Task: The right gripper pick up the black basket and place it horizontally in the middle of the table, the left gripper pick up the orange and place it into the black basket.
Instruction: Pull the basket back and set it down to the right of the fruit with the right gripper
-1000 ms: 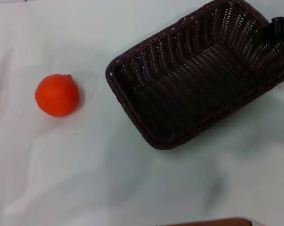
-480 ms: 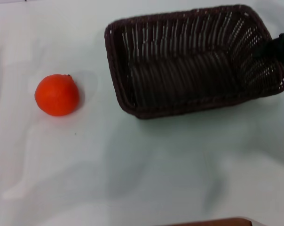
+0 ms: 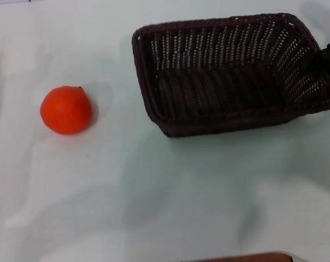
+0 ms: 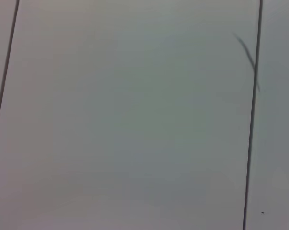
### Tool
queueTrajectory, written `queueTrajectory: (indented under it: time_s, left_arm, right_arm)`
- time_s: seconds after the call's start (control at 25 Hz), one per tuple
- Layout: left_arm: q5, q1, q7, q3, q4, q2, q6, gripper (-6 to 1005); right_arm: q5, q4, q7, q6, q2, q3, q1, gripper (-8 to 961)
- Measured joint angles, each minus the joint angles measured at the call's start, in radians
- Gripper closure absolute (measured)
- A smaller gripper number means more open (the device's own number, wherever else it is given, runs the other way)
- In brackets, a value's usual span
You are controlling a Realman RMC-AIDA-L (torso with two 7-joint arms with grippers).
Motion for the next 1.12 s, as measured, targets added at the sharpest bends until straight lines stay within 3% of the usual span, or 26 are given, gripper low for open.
queueTrajectory:
  time_s: [0.56, 0.8, 1.12]
  left_arm:
    - [0.006, -0.001, 0.0, 0.0, 0.002, -0.002, 0.006, 124]
    - [0.007, 0.003, 0.0, 0.0, 0.005, -0.004, 0.0, 124]
    - [0.007, 0.007, 0.0, 0.001, 0.008, -0.005, -0.008, 125]
  right_arm:
    - [0.075, 0.034, -0.025, 0.022, -0.002, 0.002, -0.024, 761]
    - [0.096, 0.029, -0.031, 0.027, -0.005, 0.007, -0.031, 622]
    - [0.097, -0.015, -0.03, 0.07, -0.007, 0.02, -0.041, 279]
